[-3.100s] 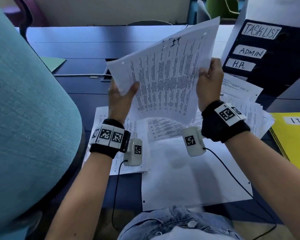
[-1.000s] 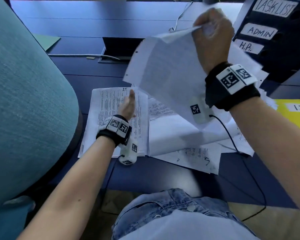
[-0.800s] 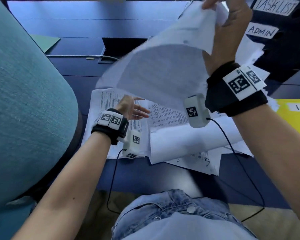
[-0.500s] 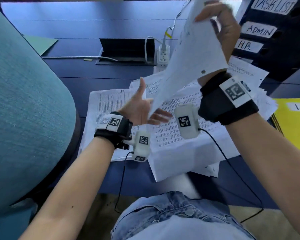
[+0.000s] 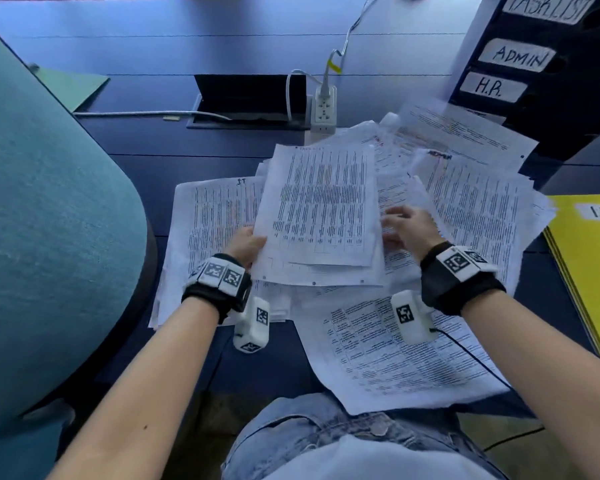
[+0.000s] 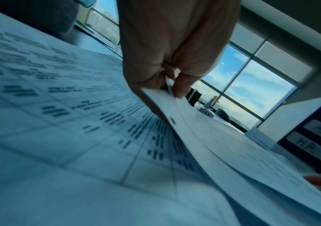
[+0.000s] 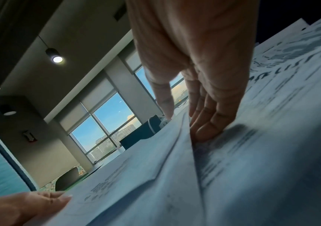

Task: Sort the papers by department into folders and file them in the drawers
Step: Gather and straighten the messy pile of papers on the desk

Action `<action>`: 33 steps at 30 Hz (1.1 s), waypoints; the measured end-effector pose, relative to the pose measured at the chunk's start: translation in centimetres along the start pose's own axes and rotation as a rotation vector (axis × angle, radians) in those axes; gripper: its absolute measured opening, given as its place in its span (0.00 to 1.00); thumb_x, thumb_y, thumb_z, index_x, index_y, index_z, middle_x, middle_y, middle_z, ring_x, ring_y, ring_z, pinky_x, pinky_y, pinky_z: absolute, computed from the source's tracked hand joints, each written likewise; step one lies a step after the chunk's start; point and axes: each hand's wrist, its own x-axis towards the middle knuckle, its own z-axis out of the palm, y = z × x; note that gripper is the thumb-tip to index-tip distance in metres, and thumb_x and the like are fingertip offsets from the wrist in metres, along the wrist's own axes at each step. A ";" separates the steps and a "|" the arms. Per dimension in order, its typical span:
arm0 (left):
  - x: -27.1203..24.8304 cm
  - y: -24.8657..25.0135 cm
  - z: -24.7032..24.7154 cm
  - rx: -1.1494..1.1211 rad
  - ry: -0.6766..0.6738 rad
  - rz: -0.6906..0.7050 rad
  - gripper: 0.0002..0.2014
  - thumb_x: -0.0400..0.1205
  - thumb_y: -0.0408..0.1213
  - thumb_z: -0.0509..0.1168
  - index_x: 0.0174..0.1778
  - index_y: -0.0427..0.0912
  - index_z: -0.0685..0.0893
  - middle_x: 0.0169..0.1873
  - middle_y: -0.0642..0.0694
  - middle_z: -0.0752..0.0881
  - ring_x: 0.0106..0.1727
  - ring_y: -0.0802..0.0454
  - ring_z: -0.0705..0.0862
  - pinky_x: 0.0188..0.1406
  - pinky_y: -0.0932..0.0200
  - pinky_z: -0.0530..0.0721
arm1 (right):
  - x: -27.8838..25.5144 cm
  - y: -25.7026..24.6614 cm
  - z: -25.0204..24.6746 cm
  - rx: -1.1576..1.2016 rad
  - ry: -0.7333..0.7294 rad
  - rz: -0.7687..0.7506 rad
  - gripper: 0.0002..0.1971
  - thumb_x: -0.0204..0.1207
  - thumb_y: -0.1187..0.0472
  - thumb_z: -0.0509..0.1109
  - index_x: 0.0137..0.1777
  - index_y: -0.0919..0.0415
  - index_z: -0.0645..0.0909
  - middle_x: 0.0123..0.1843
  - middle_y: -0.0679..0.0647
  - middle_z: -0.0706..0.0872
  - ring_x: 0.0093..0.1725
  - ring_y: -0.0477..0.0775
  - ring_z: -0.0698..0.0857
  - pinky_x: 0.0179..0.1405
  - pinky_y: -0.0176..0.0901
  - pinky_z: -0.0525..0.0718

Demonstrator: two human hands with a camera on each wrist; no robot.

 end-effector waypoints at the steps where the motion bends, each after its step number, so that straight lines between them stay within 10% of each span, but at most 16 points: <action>1: 0.1 -0.1 0.3 0.048 0.058 0.036 0.09 0.84 0.28 0.54 0.54 0.32 0.80 0.51 0.34 0.82 0.50 0.43 0.82 0.52 0.46 0.81 | 0.3 0.4 0.3 -0.058 -0.018 0.036 0.09 0.75 0.66 0.70 0.54 0.62 0.79 0.55 0.64 0.84 0.46 0.60 0.86 0.51 0.57 0.86; 3: 0.1 -0.1 0.9 0.243 0.207 0.122 0.12 0.86 0.32 0.52 0.45 0.36 0.80 0.46 0.34 0.81 0.45 0.47 0.78 0.41 0.57 0.77 | 0.6 0.5 0.8 -0.129 -0.007 0.048 0.16 0.74 0.68 0.71 0.61 0.64 0.78 0.56 0.62 0.83 0.51 0.61 0.84 0.54 0.57 0.85; 7: -0.3 0.2 2.0 0.359 0.363 0.256 0.18 0.88 0.36 0.48 0.66 0.31 0.77 0.45 0.41 0.81 0.27 0.55 0.67 0.18 0.72 0.65 | 1.0 0.5 2.0 -0.213 0.008 0.057 0.15 0.71 0.74 0.69 0.58 0.65 0.79 0.53 0.62 0.84 0.52 0.62 0.84 0.54 0.58 0.85; 11: -0.1 0.0 0.8 0.227 0.483 0.215 0.12 0.86 0.30 0.51 0.54 0.38 0.80 0.38 0.46 0.78 0.41 0.50 0.74 0.35 0.63 0.71 | 1.3 1.6 2.1 -0.236 0.132 0.074 0.08 0.70 0.70 0.69 0.33 0.59 0.80 0.42 0.61 0.86 0.44 0.58 0.82 0.50 0.52 0.82; 15: 0.1 -0.6 -0.7 0.014 0.254 0.028 0.11 0.85 0.28 0.50 0.46 0.38 0.77 0.44 0.38 0.80 0.46 0.43 0.80 0.45 0.43 0.87 | 1.1 1.5 2.0 -0.196 0.262 0.080 0.09 0.75 0.67 0.65 0.33 0.59 0.78 0.39 0.57 0.81 0.43 0.55 0.78 0.45 0.49 0.79; 18: -1.0 -0.1 -0.3 -0.036 0.009 -0.065 0.04 0.85 0.28 0.52 0.53 0.36 0.71 0.49 0.38 0.80 0.45 0.44 0.82 0.43 0.50 0.86 | 0.6 0.8 2.9 -0.029 0.209 0.075 0.15 0.82 0.54 0.57 0.46 0.65 0.80 0.48 0.59 0.81 0.50 0.56 0.78 0.50 0.48 0.75; 23: -1.8 0.3 1.6 0.001 -0.121 -0.129 0.15 0.83 0.25 0.55 0.63 0.38 0.62 0.60 0.36 0.76 0.46 0.46 0.80 0.40 0.53 0.84 | 1.8 2.1 3.9 0.090 0.150 0.056 0.62 0.52 0.13 0.40 0.77 0.57 0.66 0.78 0.59 0.69 0.76 0.63 0.69 0.75 0.64 0.66; 26: -2.3 0.7 2.2 0.102 -0.148 -0.041 0.18 0.81 0.21 0.54 0.66 0.35 0.66 0.62 0.34 0.77 0.49 0.43 0.80 0.38 0.55 0.82 | -1.1 -0.5 4.0 0.087 0.102 0.012 0.47 0.68 0.23 0.51 0.75 0.61 0.68 0.72 0.54 0.74 0.69 0.57 0.74 0.69 0.55 0.72; 30: -2.6 1.5 1.4 0.175 0.015 0.173 0.21 0.79 0.17 0.53 0.66 0.37 0.68 0.62 0.32 0.77 0.57 0.34 0.81 0.53 0.47 0.84 | -0.8 -1.5 3.0 -0.098 0.053 -0.140 0.03 0.74 0.67 0.68 0.46 0.65 0.78 0.41 0.58 0.81 0.42 0.57 0.81 0.41 0.49 0.83; 33: -3.3 3.1 0.8 0.115 0.194 0.390 0.10 0.82 0.21 0.51 0.54 0.39 0.68 0.49 0.39 0.81 0.41 0.48 0.82 0.32 0.70 0.83 | -0.9 -3.8 1.9 -0.091 0.173 -0.258 0.02 0.73 0.70 0.70 0.42 0.65 0.80 0.47 0.67 0.86 0.51 0.64 0.86 0.54 0.61 0.84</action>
